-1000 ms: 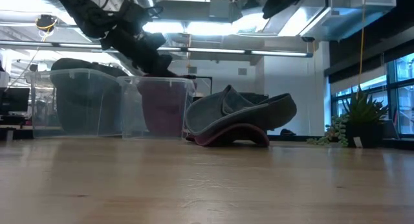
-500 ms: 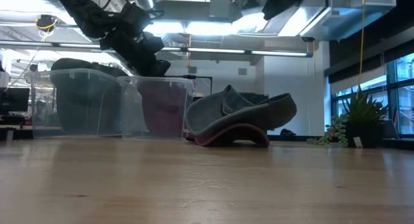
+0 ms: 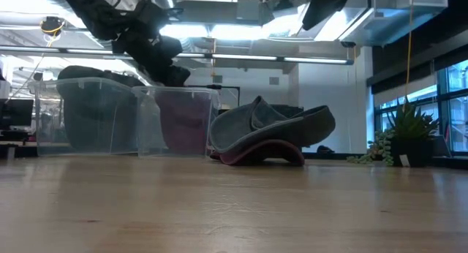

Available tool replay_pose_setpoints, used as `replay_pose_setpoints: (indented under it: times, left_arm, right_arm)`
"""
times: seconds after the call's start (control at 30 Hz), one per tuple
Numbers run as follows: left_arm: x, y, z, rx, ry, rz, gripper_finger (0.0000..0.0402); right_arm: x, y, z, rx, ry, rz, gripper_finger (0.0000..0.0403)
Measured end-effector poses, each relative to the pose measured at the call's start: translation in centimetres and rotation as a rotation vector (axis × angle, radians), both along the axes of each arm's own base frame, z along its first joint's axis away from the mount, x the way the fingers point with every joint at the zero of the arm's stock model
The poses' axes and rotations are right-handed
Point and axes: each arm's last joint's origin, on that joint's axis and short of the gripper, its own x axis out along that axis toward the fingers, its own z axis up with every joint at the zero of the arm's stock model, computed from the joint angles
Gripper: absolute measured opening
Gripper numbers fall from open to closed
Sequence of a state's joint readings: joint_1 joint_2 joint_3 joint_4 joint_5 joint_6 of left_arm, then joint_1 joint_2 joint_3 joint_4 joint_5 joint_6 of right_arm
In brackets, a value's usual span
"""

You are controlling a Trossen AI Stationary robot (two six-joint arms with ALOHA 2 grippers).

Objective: Pick & Place hat
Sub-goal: Put the bottom red cap into the right transparent bin, then put the gray cap into the left transparent bin

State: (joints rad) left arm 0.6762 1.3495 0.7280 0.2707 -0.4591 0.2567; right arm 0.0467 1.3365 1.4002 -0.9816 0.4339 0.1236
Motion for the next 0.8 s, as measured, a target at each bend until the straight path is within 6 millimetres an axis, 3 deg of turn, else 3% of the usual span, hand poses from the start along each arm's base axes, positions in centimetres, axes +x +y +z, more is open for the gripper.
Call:
replay_pose_setpoints:
  times: [0.5,0.63,0.8]
  left_arm:
    - [-1.8,-1.2,1.8,-0.077,-0.103,-0.008,0.0149]
    - [-2.3,-1.6,2.6,-0.069,-0.12,-0.011,0.015]
    - [-2.9,-2.1,3.5,-0.071,-0.184,-0.005,0.0146]
  right_arm:
    - [-0.1,-0.1,-0.6,-0.016,0.068,0.01,0.0227]
    - [-0.3,-0.6,-2.4,-0.051,0.097,-0.076,0.0227]
    - [-0.9,-1.4,-6.4,-0.115,0.24,-0.116,0.0227]
